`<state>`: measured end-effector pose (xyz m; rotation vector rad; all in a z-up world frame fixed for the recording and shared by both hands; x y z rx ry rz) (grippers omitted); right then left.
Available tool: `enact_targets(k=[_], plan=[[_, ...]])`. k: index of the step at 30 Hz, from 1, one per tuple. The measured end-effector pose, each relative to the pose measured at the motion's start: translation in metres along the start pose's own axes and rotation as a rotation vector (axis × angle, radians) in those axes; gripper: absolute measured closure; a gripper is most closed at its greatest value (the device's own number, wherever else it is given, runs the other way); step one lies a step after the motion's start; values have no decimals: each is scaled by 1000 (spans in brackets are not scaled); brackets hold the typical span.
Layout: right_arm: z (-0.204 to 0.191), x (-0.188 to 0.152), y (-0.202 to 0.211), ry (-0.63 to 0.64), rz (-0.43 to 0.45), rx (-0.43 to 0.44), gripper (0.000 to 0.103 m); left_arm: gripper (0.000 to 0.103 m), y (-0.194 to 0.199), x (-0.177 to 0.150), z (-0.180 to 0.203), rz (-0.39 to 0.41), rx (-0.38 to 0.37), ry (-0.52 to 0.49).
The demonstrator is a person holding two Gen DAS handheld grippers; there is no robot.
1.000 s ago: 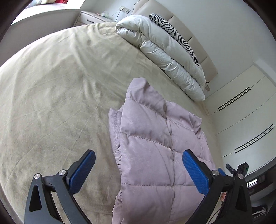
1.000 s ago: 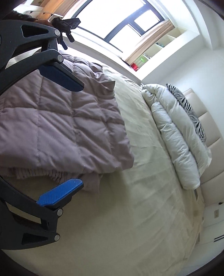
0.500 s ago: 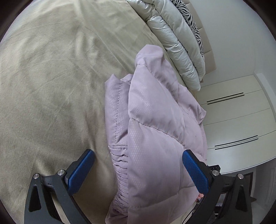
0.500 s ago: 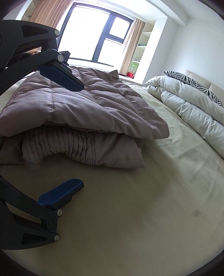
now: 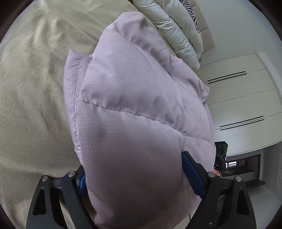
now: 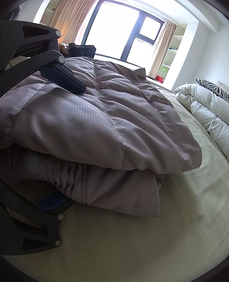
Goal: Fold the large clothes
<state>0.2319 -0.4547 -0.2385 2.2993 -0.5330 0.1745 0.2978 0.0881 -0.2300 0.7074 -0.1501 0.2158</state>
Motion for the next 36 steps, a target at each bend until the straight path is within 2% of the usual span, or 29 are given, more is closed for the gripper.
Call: enact_targets(k=[2,6,8,11,14,17,21,28,31,33,36], plan=[[-4,1,-5,14,9,-3,12,27,0,-1,-3,5,-16,9],[-13,1,-6,43,37,-16,28,37,5,-7,-1,27,-14,12],[-23,-1,-2,79,54,-45,41,46,9,-8,4,40,-12,8],[-44,-2,6,135,86,-94,53,54,20,-10,18,65,-4,-17],[-67,-7,17,186,117,-127,59,57,33,-17,37,78,12,-55],[-94,-19,29,237,141,-143,62,58,50,-29,57,91,23,-100],[-127,-44,48,280,151,-122,63,58,85,-53,77,114,28,-149],[-169,-102,77,305,161,-56,63,58,138,-110,76,116,16,-167],[-168,-125,75,300,136,-42,63,57,141,-130,61,100,26,-143],[-159,-140,62,277,103,-46,63,56,129,-140,46,71,54,-122],[-123,-153,37,208,58,-99,61,49,113,-153,13,50,107,-73]])
Point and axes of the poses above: each gripper's, at about its wrist camera, not at the fingertips, and y roughly against the way its jaws point, z to its right, x to its top, the point moved 4 cm from there along -y, roughly the way its jaws point, and after that the axes turned 3 degrees about -y, right-handed, at the moved point
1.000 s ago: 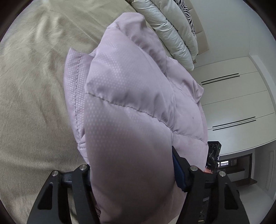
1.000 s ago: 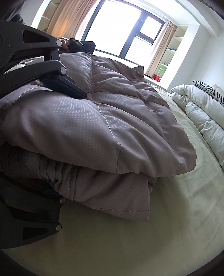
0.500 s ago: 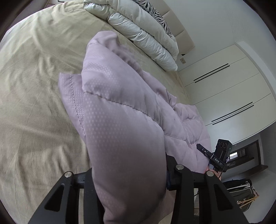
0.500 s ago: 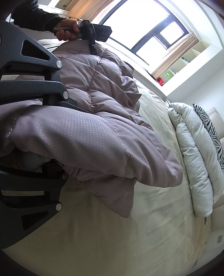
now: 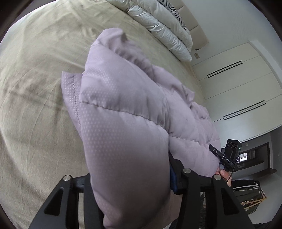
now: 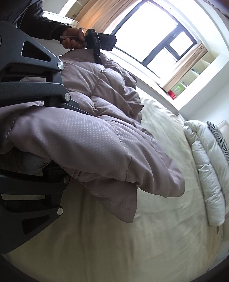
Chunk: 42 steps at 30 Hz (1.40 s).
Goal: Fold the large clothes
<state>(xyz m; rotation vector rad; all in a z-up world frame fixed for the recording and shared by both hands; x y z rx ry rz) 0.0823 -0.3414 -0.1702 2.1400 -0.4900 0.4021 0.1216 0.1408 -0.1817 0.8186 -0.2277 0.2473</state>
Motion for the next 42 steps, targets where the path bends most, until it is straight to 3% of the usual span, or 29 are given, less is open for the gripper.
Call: enact_targets(k=[2,5,11,14,19,23,26,27,29,32,33,36,42], plan=[[29,-12,-10,-109,-18,27,45,39,-5,-7,-14,12,-30,41],[53,-27,-20,-205,-17,69,28,32,-8,-10,-21,28,-33,53],[63,-37,-15,-259,-6,87,22,29,-1,-17,-18,68,-13,69],[69,-36,-1,-271,12,64,22,27,14,-20,-12,105,69,26],[62,-42,47,-167,91,-129,22,11,62,-32,17,246,253,-139],[33,-42,85,-30,203,-380,22,0,100,-46,59,410,448,-328],[0,-36,119,83,346,-515,21,0,115,-49,99,518,597,-433],[-12,-33,128,121,399,-541,19,0,120,-49,112,557,629,-454],[-40,-29,143,186,493,-570,3,0,134,-54,136,642,660,-482],[-84,-27,164,273,638,-636,0,0,147,-58,172,753,688,-522],[-99,-26,166,300,654,-649,0,0,151,-61,182,795,716,-528],[-128,-22,170,316,599,-569,0,0,161,-67,201,882,830,-485],[-177,-27,184,263,607,-452,0,0,161,-65,217,790,768,-443]])
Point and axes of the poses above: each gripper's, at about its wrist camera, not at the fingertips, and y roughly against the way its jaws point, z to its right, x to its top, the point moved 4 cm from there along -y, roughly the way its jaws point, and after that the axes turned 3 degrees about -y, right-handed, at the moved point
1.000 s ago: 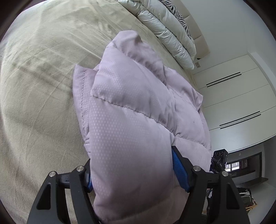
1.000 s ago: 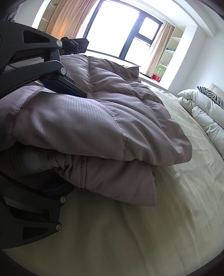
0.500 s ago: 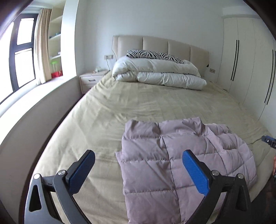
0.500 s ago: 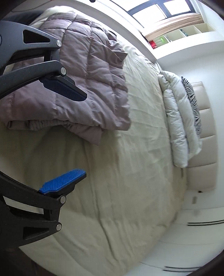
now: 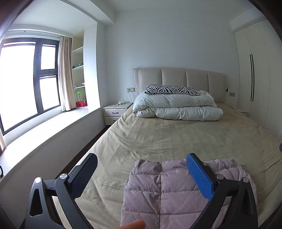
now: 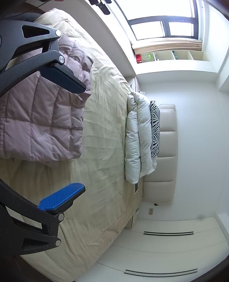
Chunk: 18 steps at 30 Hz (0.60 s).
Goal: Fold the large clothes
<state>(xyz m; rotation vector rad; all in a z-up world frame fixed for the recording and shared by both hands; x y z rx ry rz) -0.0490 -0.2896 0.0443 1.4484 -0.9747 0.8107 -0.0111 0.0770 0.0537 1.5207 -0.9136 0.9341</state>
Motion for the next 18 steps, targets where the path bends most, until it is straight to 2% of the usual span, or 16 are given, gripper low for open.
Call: enact_targets(k=[2,4,7,10,14,18], plan=[[-12,3,6,-16,-12,8,0,0,-1,-5,7,-48,-9,-14],[-23,1,9,-8,-49,-21,0,0,-5,-14,16,-103,-20,-19],[-34,-9,2,-15,-150,-93,0,0,-19,-35,24,-209,-58,16],[-36,-31,-11,-81,-243,-97,0,0,-34,-66,33,-335,-76,41],[-46,-61,-30,-84,-331,-114,0,0,-47,-98,43,-428,-76,7],[-60,-84,-44,-44,-384,-121,0,0,-51,-115,46,-477,-84,10]])
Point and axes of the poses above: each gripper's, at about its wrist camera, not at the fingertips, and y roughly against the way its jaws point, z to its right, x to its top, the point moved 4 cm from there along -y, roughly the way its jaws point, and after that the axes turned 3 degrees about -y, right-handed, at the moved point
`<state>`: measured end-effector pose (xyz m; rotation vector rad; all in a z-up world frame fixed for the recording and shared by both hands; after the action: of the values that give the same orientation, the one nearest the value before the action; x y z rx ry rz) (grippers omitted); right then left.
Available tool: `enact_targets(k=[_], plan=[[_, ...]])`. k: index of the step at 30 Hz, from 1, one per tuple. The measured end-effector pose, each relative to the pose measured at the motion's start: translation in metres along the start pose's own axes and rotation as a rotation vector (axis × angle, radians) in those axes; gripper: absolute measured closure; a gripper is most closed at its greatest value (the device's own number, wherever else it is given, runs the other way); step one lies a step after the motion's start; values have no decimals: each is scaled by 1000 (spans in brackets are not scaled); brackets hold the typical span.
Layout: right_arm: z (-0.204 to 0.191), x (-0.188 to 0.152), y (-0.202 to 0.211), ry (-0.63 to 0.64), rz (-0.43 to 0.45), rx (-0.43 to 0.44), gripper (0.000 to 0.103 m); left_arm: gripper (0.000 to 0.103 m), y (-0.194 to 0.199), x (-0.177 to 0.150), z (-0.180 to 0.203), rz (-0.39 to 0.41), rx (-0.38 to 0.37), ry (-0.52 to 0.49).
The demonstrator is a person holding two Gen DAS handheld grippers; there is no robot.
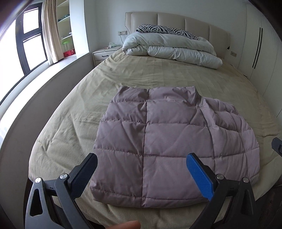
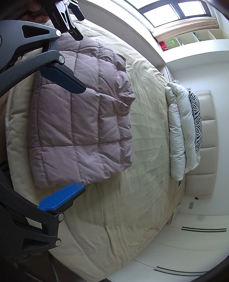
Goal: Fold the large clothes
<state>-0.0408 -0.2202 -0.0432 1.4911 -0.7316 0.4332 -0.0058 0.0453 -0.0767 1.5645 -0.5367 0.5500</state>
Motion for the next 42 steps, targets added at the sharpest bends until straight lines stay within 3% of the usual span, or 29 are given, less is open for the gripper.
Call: enact_targets(k=[5,42], plan=[[-14,-9,-20,54,-64,-27,0,0,-5,-5,0,-24,-2,4],[-32,-30,-42,71,-114,-18,0,0,-11,-8,-2,-28,10,-7]])
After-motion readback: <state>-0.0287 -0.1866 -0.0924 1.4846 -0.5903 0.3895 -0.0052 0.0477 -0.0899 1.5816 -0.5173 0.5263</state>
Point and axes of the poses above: each gripper's, at about its wrist camera, not at the fingertips, and y roughly against the way its jaws point, z to its right, x to its top, the point moved 4 cm from there along -y, roughly the way its jaws point, and after that the axes turned 3 degrees about -y, right-handed, at the moved point
